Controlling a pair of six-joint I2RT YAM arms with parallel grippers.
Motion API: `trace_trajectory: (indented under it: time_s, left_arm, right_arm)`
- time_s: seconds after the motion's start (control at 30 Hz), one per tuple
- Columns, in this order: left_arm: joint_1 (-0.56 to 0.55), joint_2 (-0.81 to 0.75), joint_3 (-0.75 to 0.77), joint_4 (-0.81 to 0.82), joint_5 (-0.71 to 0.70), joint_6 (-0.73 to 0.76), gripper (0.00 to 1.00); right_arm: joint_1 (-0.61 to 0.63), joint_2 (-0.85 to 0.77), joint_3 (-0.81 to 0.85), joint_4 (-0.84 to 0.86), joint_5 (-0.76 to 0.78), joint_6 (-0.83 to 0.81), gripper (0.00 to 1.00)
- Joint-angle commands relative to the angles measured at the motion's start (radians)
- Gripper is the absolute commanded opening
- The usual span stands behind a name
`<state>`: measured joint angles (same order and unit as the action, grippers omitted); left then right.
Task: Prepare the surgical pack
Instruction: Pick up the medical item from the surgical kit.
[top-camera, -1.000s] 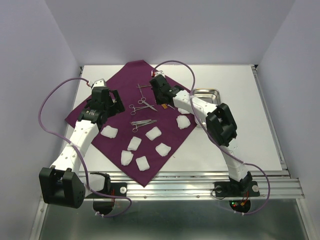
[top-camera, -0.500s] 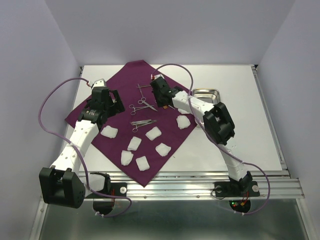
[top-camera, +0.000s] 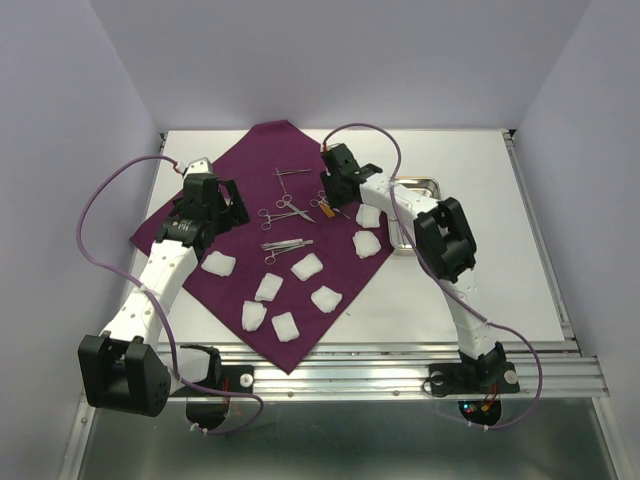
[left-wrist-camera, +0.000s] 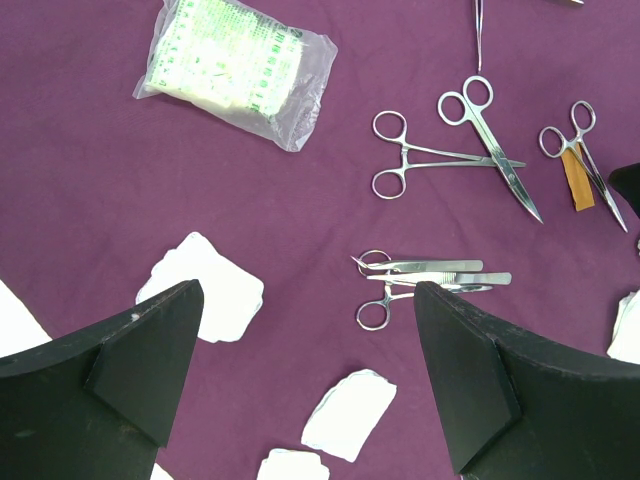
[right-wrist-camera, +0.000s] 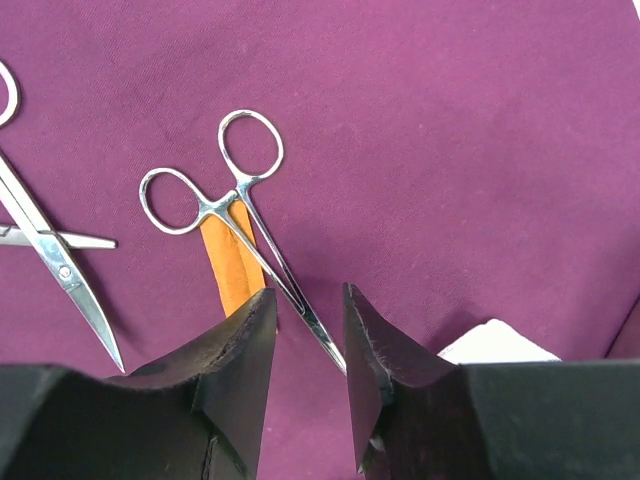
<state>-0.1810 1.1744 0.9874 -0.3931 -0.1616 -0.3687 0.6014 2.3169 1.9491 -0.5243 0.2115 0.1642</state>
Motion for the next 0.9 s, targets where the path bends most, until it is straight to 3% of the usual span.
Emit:
trace_trajectory:
  time_s: [0.0, 0.63, 0.87]
  left_arm:
    - [0.005, -0.015, 0.003, 0.017, -0.006, 0.001, 0.99]
    - [0.005, -0.002, 0.01, 0.017, 0.008, -0.003, 0.99]
    - [0.005, -0.001, 0.008, 0.017, 0.007, -0.001, 0.99]
  right_arm:
    - [-0.005, 0.013, 0.008, 0.001, -0.052, -0.023, 0.39]
    - [-0.023, 0.052, -0.03, -0.006, -0.095, -0.049, 0.36]
    - [-0.023, 0.053, -0.047, -0.006, -0.118, -0.045, 0.24]
